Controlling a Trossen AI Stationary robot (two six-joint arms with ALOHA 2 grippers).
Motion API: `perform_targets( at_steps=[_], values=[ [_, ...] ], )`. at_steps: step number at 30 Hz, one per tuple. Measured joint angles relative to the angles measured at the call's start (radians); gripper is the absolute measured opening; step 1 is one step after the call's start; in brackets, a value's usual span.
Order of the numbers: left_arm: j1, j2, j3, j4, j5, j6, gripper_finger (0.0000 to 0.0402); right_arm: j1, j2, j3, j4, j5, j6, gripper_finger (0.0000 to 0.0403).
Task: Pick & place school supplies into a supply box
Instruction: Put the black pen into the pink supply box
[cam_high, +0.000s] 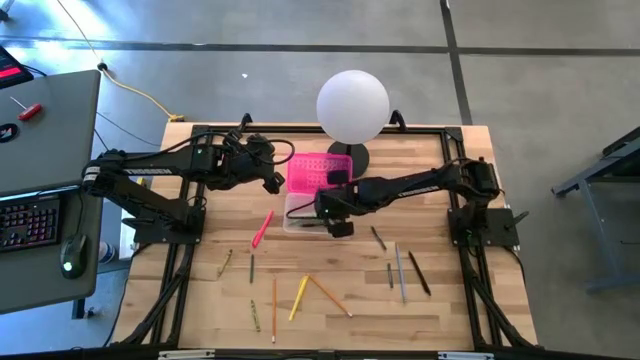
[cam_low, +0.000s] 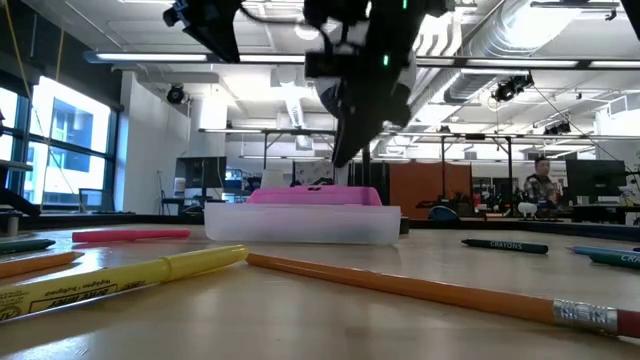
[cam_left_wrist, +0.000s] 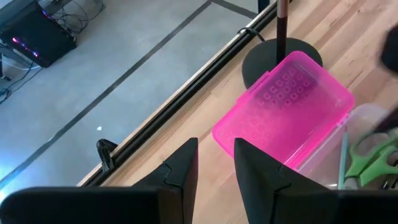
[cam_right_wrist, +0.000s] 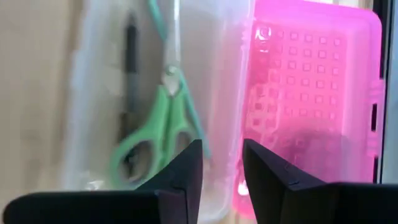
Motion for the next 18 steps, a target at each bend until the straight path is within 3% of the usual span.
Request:
perform_targets(
  at_steps=[4,9,13,18],
  values=[
    [0.000,0.000,0.000,-0.045,0.003,-0.029,0.0134,0.058,-0.002,0.106,-0.227,-0.031,0.192,0.0094],
    [0.000,0.000,0.000,-0.120,0.003,-0.106,0.0134,0.154,-0.010,0.125,-0.451,-0.008,0.390,0.0094],
    [0.000,0.000,0.000,-0.155,0.002,-0.144,0.0134,0.246,-0.086,0.038,-0.528,0.040,0.612,0.0094],
    [0.000,0.000,0.000,-0.160,0.001,-0.156,0.0134,0.386,-0.276,-0.150,-0.535,0.051,0.972,0.0094]
  ],
)
